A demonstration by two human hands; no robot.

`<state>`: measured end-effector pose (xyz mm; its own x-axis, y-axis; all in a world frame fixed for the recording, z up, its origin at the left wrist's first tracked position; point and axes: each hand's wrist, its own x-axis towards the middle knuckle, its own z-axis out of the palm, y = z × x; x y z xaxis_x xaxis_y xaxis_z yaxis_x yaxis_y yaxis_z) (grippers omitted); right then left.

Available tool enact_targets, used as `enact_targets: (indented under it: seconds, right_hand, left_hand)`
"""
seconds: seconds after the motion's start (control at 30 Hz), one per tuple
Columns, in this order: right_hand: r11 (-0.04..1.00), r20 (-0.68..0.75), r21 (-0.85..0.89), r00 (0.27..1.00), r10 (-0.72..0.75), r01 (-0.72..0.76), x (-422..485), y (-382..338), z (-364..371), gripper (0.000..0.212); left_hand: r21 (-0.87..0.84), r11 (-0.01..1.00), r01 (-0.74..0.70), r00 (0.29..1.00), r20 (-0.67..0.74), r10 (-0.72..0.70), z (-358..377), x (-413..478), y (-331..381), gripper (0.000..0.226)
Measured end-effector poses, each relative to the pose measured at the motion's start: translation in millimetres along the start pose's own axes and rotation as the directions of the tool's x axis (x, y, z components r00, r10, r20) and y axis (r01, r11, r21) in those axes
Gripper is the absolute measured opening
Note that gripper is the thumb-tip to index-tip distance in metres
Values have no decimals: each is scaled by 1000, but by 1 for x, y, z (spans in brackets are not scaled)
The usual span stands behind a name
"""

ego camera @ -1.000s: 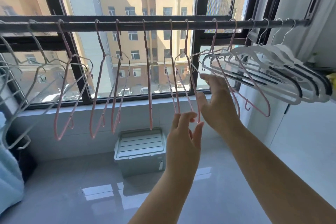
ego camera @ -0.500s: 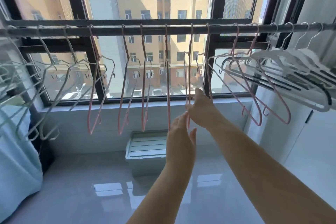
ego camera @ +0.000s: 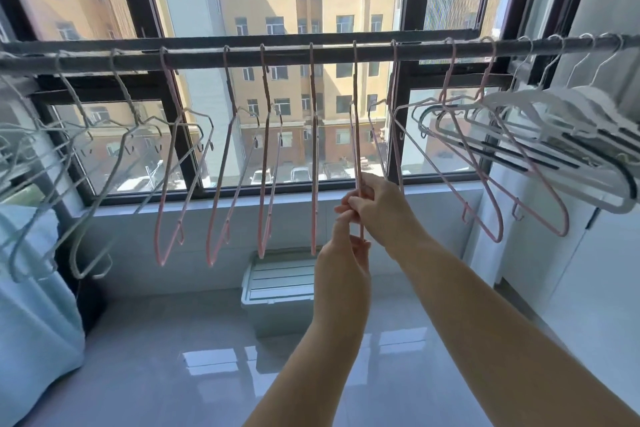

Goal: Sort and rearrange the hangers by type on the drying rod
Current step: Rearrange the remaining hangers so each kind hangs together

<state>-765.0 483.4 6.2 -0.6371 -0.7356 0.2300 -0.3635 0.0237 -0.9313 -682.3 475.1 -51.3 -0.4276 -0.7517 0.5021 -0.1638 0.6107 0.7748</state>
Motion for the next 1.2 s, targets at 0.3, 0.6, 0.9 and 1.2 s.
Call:
enact_targets:
  seconds: [0.3, 0.6, 0.9, 1.2]
  right_hand:
    - [997, 68, 66, 997, 28, -32, -5, -4, 10, 43]
    - [948, 44, -286, 990, -133, 140, -42, -20, -24, 57]
    - [911, -333, -411, 927, -175, 25, -64, 23, -124, 43]
    - [994, -116, -60, 990, 82, -90, -61, 56, -157, 43]
  left_hand:
    - [17, 1000, -8, 999, -47, 9, -9, -5, -6, 41]
    - [144, 986, -85, 985, -134, 105, -6, -22, -5, 52]
    - [-49, 967, -251, 968, -32, 250, 36, -41, 57, 40]
    - [-58, 998, -15, 964, 264, 30, 104, -30, 89, 43]
